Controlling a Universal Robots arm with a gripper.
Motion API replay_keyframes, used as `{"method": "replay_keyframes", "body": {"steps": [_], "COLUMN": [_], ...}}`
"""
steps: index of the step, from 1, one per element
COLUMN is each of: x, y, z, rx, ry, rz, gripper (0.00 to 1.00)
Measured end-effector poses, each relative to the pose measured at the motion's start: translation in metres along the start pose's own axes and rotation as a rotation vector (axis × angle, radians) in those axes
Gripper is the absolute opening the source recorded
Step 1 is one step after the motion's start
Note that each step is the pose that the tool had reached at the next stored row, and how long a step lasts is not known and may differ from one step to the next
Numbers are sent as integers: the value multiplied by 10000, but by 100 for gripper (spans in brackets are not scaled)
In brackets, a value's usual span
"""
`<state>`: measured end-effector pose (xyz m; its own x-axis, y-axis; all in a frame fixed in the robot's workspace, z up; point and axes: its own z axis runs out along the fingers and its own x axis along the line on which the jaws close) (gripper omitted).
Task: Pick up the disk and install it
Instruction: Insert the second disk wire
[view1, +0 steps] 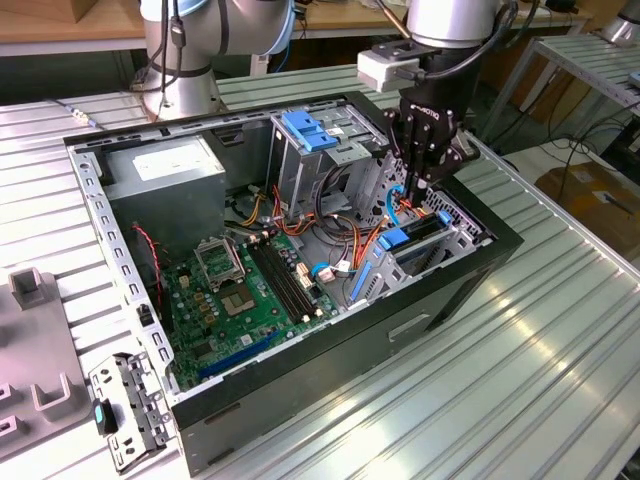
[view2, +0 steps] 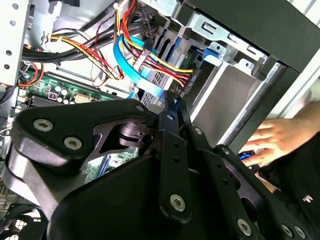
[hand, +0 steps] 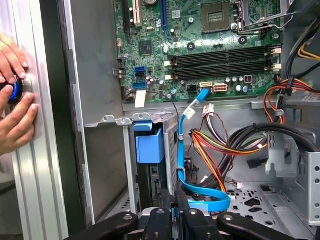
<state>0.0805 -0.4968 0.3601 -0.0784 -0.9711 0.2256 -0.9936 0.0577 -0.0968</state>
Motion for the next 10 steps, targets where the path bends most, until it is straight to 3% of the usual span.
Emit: {"method": "replay_keyframes", "body": {"steps": [3, 4, 5, 10], "x": [50, 78, 89, 90], "y": [1, 1, 1, 0], "z": [14, 21, 24, 24], "rx": [56, 75, 80, 81], "ry": [-222, -341, -387, -390], "rz": [34, 52, 57, 57], "gripper": [16, 16, 16, 16]}}
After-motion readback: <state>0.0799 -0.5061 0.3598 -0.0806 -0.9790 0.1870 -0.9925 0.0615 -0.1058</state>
